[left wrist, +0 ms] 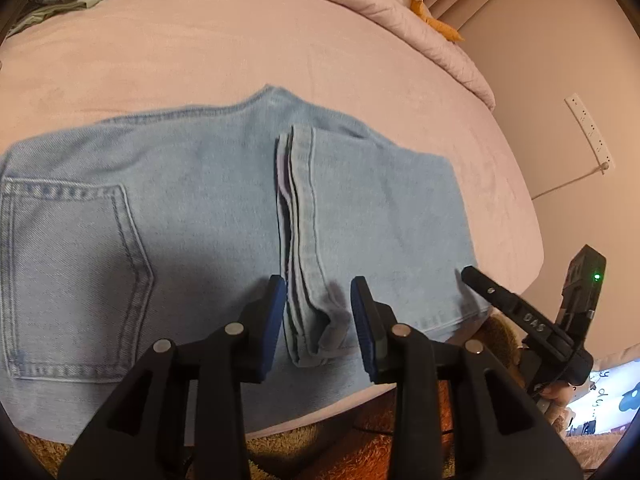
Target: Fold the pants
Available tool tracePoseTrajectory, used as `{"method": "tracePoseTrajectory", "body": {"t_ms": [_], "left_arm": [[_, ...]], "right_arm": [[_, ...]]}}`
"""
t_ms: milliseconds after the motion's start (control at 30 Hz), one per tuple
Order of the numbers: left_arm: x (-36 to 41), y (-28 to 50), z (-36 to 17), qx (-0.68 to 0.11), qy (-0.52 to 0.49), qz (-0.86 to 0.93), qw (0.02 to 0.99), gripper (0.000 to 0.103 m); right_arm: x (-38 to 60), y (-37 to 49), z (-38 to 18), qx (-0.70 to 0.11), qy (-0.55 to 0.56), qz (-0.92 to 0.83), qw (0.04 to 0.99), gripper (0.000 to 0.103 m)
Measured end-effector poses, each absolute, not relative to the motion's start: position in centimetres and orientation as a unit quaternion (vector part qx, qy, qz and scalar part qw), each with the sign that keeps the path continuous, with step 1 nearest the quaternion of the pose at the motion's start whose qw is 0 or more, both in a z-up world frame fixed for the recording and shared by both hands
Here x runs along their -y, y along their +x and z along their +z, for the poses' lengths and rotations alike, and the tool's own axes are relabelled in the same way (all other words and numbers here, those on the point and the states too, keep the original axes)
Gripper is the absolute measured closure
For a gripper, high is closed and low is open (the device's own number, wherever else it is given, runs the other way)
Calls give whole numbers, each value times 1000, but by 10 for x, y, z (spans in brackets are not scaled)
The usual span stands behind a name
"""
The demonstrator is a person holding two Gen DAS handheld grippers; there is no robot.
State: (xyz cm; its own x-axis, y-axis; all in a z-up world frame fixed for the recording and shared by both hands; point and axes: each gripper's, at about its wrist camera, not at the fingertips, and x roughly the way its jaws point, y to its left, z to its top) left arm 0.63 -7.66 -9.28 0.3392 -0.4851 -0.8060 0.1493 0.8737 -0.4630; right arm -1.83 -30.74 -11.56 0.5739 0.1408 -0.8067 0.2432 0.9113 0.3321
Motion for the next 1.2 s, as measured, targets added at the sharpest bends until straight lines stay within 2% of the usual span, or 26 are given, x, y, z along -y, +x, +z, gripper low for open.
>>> {"method": "tracePoseTrajectory", "body": {"t_ms": [67, 133, 167, 200, 300, 533, 800, 867, 933, 1000, 1200], "left_arm": [[79, 7, -98, -545, -153, -197, 801, 70], [81, 8, -99, -547, -147, -195, 800, 70], [83, 8, -100, -547, -144, -194, 801, 70], [82, 8, -99, -546, -142, -194, 802, 70], [83, 8, -100, -545, -137, -195, 804, 70], [83, 10, -103, -547, -140, -198, 801, 67], [83, 9, -106, -544, -132, -200, 804, 67], [85, 9, -106, -543, -130, -200, 805, 67], [86, 10, -107, -543, -129, -199, 805, 67], [87, 10, -107, -543, -128, -198, 806, 67], [89, 10, -108, -541, -127, -194, 809, 67]], "right_arm": [[305, -18, -119, -460, 195, -38, 865, 48], [301, -18, -115, -456, 189, -33, 869, 70], [301, -19, -112, -456, 185, -37, 870, 73], [300, -20, -109, -454, 179, -41, 872, 82], [299, -27, -97, -434, 175, -43, 883, 86], [295, -13, -121, -465, 140, -67, 872, 86], [311, -9, -106, -479, 190, -58, 855, 84], [314, -1, -100, -476, 195, -56, 856, 77], [314, 10, -91, -467, 200, -51, 860, 60], [314, 26, -78, -450, 207, -23, 868, 52], [319, 87, -80, -454, 237, -9, 859, 51]]}}
